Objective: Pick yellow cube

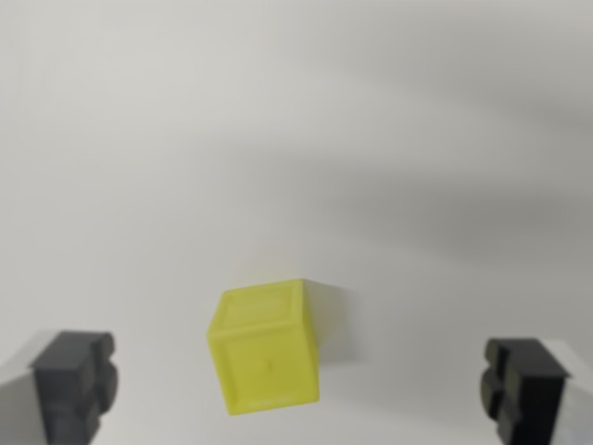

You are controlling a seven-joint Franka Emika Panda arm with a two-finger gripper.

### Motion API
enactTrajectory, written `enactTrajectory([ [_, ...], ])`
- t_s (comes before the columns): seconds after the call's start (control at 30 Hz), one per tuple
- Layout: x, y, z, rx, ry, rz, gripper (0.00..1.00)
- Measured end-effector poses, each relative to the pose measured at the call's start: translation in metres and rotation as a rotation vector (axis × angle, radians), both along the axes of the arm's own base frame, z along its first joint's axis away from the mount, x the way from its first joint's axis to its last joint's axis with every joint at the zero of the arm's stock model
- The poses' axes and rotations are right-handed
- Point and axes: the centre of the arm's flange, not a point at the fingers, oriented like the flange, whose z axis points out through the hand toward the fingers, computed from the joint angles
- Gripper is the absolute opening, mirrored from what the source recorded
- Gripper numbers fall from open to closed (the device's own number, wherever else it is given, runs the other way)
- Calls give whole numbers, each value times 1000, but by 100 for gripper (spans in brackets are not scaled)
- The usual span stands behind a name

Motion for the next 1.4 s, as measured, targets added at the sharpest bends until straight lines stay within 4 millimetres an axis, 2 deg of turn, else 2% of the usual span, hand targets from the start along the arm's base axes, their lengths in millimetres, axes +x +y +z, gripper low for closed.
enactTrajectory([
  [1.4,-95,-1,-105,1,-15,185,100],
])
